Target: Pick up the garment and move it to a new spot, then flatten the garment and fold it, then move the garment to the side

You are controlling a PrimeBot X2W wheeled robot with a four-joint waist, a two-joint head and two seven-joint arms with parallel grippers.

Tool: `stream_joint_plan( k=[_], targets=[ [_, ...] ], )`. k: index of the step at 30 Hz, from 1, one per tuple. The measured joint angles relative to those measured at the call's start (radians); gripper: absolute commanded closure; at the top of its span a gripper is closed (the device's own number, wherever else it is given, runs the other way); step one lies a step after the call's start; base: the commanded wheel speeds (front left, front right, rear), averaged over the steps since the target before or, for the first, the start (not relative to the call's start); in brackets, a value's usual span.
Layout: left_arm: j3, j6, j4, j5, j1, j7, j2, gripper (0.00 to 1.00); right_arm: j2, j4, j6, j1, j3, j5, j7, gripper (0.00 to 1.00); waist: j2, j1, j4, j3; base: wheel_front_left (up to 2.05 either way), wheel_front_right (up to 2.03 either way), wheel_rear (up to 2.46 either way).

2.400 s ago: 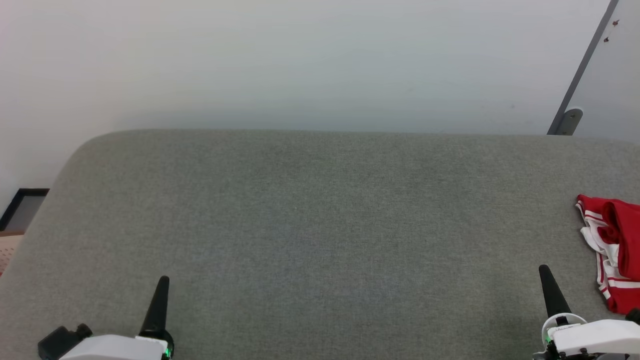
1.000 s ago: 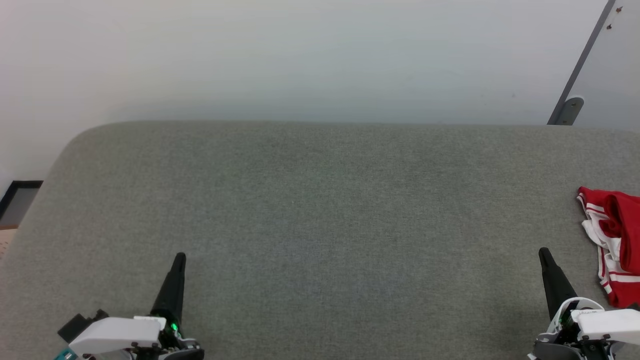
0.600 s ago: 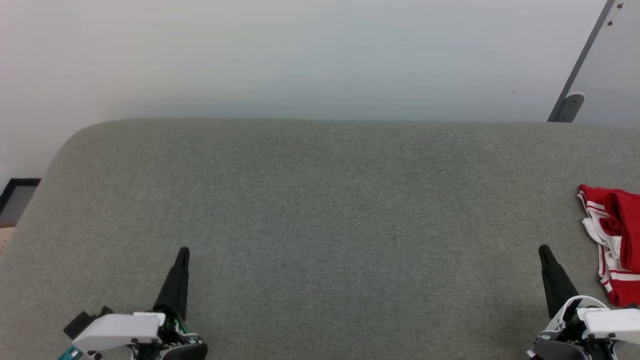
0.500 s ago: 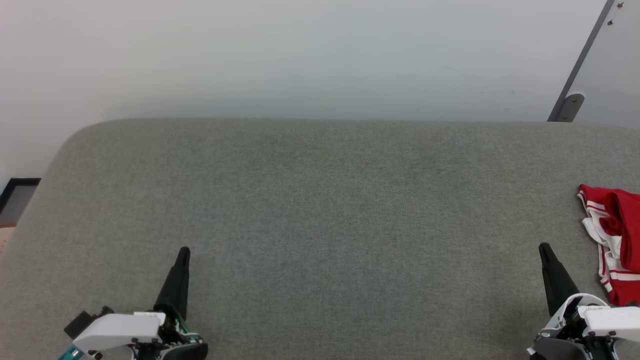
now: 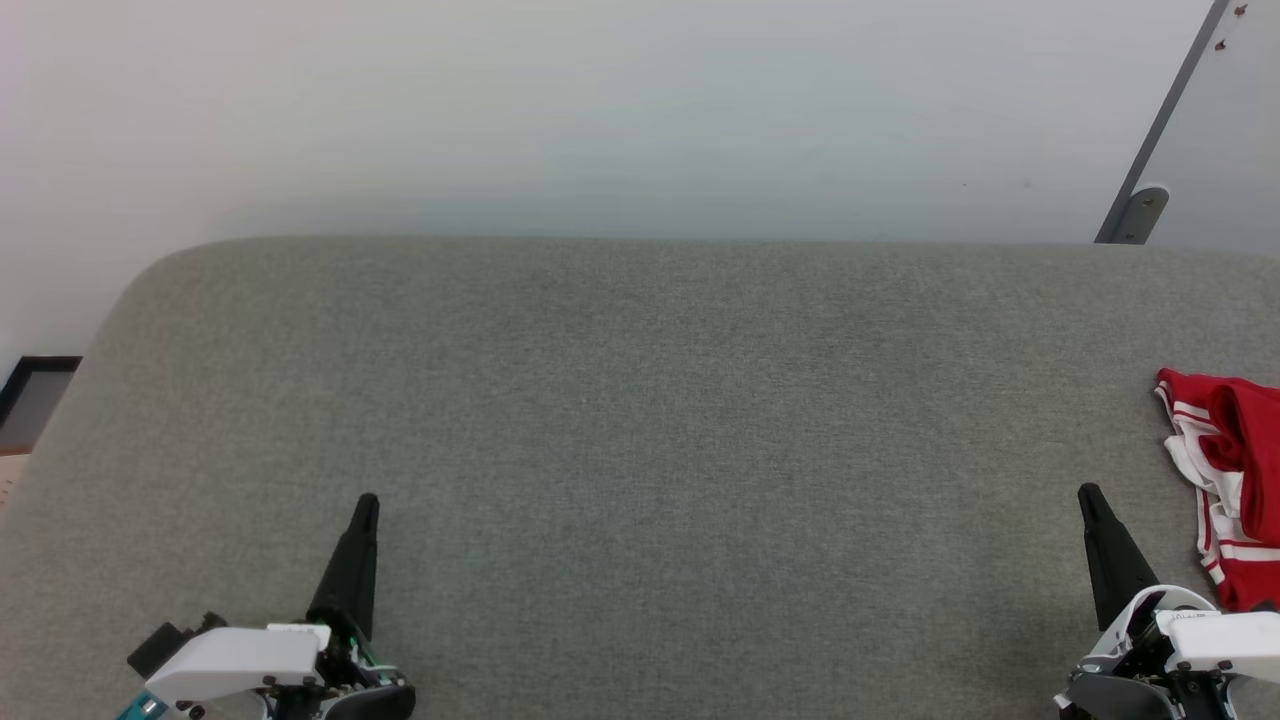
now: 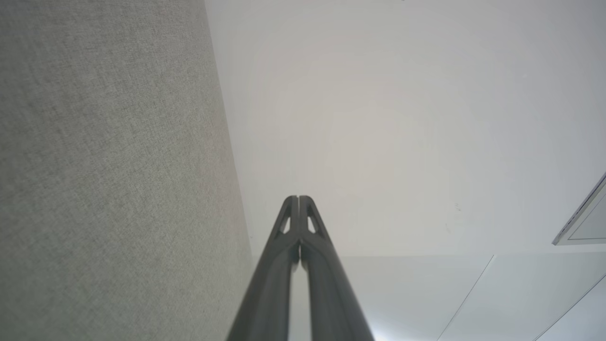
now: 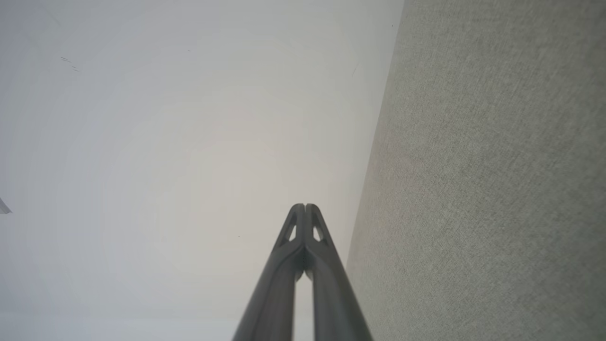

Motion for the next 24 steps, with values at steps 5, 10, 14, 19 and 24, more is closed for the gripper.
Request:
stream_joint_plan(
  k=[5, 10, 14, 19, 24],
  targets=[
    [0.000, 0.000, 0.000, 0.000, 0.000, 0.000, 0.000, 1.00, 0.000, 0.000, 0.000, 0.000, 0.000, 0.000, 0.000, 1.00, 0.0000, 0.0000, 0.000, 0.000, 0.00, 0.00, 0.00],
    [0.000, 0.000, 0.000, 0.000, 0.000, 0.000, 0.000, 1.00, 0.000, 0.000, 0.000, 0.000, 0.000, 0.000, 0.000, 1.00, 0.0000, 0.0000, 0.000, 0.000, 0.00, 0.00, 0.00],
    [0.000, 0.000, 0.000, 0.000, 0.000, 0.000, 0.000, 1.00, 0.000, 0.000, 0.000, 0.000, 0.000, 0.000, 0.000, 1.00, 0.0000, 0.0000, 0.000, 0.000, 0.00, 0.00, 0.00],
    [-0.001, 0.000, 0.000, 0.000, 0.000, 0.000, 0.000, 1.00, 0.000, 0.000, 0.000, 0.000, 0.000, 0.000, 0.000, 1.00, 0.0000, 0.0000, 0.000, 0.000, 0.00, 0.00, 0.00],
    [0.000, 0.000, 0.000, 0.000, 0.000, 0.000, 0.000, 1.00, 0.000, 0.000, 0.000, 0.000, 0.000, 0.000, 0.000, 1.00, -0.0001, 0.0000, 0.000, 0.000, 0.00, 0.00, 0.00]
  ],
)
